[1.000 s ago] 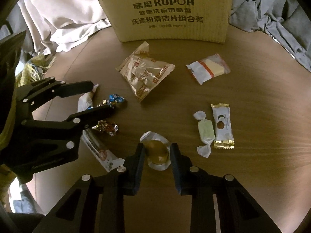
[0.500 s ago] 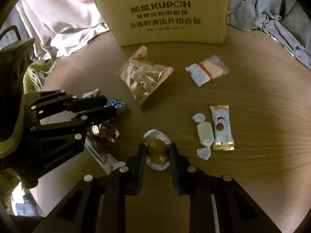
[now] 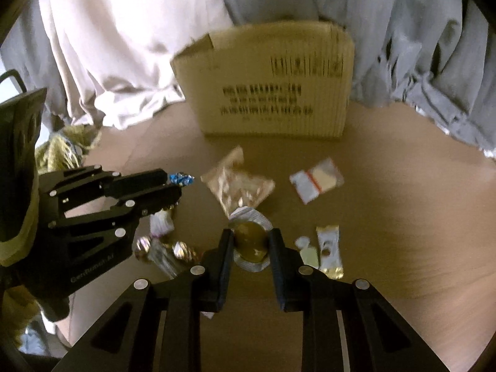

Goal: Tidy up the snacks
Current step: 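Grasp the foil chocolates with the left tool while the right tool grasps the gold candy, then carry both held snacks into the cardboard box and open both tools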

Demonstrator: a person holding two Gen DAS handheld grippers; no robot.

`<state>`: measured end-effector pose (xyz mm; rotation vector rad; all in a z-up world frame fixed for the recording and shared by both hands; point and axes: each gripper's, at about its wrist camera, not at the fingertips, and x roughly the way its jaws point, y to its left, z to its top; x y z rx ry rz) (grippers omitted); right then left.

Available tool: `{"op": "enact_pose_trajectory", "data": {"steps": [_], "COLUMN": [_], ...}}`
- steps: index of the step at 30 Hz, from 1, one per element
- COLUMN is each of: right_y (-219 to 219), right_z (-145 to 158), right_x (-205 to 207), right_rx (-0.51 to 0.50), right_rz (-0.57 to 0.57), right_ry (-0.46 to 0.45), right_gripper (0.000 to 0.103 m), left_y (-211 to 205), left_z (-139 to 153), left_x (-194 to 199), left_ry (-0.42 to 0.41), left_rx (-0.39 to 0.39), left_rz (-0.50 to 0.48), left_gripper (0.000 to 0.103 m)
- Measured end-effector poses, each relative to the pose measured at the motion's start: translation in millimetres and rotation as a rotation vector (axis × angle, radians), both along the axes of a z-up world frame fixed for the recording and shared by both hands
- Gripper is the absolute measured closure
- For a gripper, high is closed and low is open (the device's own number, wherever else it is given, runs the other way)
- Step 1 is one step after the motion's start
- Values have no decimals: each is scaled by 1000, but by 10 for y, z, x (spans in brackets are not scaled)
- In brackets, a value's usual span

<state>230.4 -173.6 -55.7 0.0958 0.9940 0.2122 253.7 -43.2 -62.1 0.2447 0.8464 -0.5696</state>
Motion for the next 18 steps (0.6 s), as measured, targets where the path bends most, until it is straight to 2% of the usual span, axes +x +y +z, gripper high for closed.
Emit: {"op": "enact_pose_trajectory", "data": {"steps": [8, 18], "right_y": [-26, -95], "right_z": [424, 994], "right_x": [59, 277], "right_rx": [3, 14], "right_rz": [1, -19], "right_ry": [-122, -294], "right_gripper": [78, 78], "left_y": [17, 16], "left_z": [460, 992], "left_x": [32, 193], "left_ry": [-99, -241], "left_rx": [-80, -137], "left_rz": [27, 54], "left_gripper": [83, 83]}}
